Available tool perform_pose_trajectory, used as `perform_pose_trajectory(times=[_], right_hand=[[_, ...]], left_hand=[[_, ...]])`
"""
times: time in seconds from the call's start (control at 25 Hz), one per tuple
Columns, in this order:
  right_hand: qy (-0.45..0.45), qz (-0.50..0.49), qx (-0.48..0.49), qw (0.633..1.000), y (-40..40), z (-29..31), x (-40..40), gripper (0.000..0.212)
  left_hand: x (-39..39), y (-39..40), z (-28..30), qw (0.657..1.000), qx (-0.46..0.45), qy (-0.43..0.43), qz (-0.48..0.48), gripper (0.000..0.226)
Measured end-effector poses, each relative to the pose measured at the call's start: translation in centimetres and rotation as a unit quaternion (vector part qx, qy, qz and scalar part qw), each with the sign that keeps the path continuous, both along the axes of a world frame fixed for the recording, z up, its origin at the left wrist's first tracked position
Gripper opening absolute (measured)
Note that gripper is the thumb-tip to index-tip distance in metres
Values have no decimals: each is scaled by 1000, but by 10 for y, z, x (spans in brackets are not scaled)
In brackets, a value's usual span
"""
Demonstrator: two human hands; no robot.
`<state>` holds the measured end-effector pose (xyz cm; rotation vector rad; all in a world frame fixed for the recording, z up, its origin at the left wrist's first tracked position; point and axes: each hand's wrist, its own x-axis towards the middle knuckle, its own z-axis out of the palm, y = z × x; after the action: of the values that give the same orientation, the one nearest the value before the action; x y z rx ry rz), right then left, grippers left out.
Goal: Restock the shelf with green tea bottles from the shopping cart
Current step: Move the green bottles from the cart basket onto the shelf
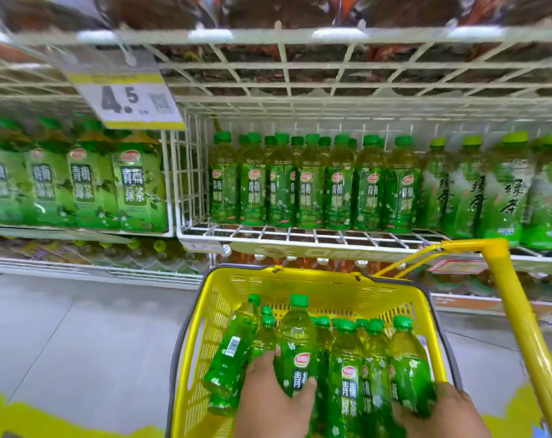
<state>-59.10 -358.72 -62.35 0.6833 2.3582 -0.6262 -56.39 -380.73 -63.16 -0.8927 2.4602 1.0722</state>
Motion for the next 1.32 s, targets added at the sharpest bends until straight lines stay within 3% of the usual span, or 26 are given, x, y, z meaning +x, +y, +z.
perform_pose_trajectory(times=[0.08, 0.24, 0.36, 0.48, 0.64, 0.8, 1.04, 1.32], right_hand=[[28, -3, -67, 997, -13, 25, -12, 72], [126, 43, -138, 981, -63, 60, -46, 41], [197, 61, -175, 963, -112, 82, -82, 44], [250, 51, -225, 940, -155, 79, -128, 33], [264, 53, -221, 937, -212, 73, -176, 46], [278, 64, -191, 939, -252, 64, -213, 32], [314, 67, -188, 928, -281, 40, -245, 51], [317, 52, -208, 924, -291, 15, -259, 61]], left_hand=[[-14, -17, 29, 999, 1, 48, 15, 69], [-52, -67, 64, 991, -14, 124, 38, 66], [-95, -106, 80, 980, -49, 183, 65, 61], [-143, -135, 81, 965, -107, 228, 66, 75], [-180, -168, 77, 952, -167, 249, 56, 71], [-218, -185, 67, 953, -228, 189, 61, 69], [-245, -200, 52, 952, -172, 250, 47, 62], [-252, -197, 45, 929, -306, 207, -19, 71]])
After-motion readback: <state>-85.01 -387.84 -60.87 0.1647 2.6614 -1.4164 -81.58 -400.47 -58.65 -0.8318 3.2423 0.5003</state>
